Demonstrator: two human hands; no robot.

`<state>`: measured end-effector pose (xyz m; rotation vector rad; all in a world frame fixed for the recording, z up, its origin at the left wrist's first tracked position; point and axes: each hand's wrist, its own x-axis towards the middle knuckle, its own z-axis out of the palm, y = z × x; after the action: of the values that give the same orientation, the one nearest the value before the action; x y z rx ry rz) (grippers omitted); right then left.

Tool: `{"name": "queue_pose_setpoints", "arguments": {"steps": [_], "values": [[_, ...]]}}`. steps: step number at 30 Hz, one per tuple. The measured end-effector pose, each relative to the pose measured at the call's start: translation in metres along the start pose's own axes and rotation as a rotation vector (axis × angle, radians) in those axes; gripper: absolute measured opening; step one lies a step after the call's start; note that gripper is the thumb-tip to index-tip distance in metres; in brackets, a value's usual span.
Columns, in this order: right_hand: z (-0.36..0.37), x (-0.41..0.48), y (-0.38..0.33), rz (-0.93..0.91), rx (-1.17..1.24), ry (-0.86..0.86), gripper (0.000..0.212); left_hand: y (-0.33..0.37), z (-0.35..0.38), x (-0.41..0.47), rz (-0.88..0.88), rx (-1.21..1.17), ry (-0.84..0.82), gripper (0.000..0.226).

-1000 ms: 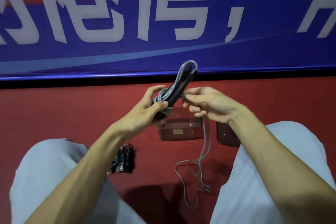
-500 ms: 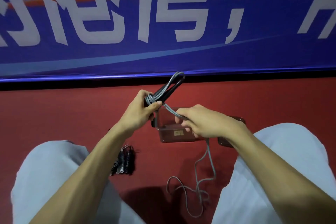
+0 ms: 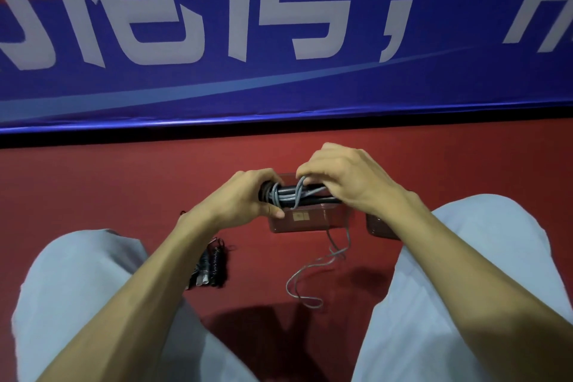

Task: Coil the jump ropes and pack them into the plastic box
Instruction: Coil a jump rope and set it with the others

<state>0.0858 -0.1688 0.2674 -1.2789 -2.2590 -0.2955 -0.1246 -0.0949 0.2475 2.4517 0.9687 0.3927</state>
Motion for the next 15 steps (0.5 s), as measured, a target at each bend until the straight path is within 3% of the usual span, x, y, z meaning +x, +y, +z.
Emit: {"name": "queue_pose_setpoints", "arguments": {"steps": [2,7,15], "values": [[0.002,0.000,0.001,0.104,0.037,-0.004,0.015,0.001,0.002,-0.001,0.009,0.022,0.011,0.039],[0.016,0.005,0.001,0.344,0.312,-0.204,0.009,0.001,0.012,-0.003,0.077,0.049,-0.037,0.035],[0.024,0.009,0.001,0.549,0.365,-0.164,0.005,0.005,0.022,-0.005,0.073,0.035,-0.023,0.043]]}}
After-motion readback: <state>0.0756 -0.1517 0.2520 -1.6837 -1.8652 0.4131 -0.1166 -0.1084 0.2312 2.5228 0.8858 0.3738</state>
